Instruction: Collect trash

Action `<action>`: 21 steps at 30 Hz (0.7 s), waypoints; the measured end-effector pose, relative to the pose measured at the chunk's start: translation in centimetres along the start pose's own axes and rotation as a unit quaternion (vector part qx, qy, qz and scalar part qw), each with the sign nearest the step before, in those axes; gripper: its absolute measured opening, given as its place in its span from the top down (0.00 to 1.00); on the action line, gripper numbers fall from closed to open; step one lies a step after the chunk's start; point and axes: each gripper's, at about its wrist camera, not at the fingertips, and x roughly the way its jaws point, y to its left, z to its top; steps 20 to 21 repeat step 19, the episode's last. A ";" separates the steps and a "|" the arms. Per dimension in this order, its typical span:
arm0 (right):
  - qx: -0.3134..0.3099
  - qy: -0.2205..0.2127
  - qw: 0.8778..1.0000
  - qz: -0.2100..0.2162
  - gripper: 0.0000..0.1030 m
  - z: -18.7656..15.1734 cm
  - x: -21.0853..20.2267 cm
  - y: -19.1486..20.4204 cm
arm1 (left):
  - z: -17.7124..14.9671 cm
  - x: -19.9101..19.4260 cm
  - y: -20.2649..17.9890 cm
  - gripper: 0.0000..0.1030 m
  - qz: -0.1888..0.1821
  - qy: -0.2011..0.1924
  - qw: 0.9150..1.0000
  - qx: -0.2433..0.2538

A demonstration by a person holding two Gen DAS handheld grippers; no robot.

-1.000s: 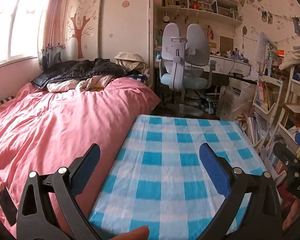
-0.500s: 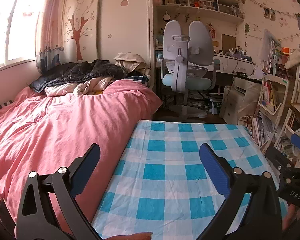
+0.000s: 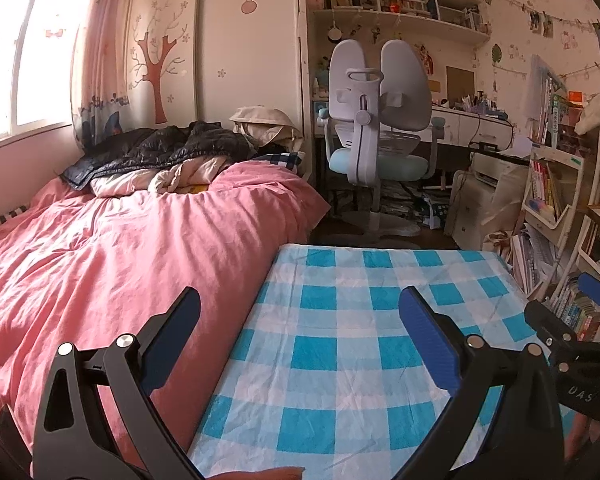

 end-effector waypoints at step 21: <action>0.034 0.142 0.989 -0.034 0.07 -2.6 9.2 -3.8 | 0.0 1.6 0.9 0.07 0.021 0.034 0.999 0.007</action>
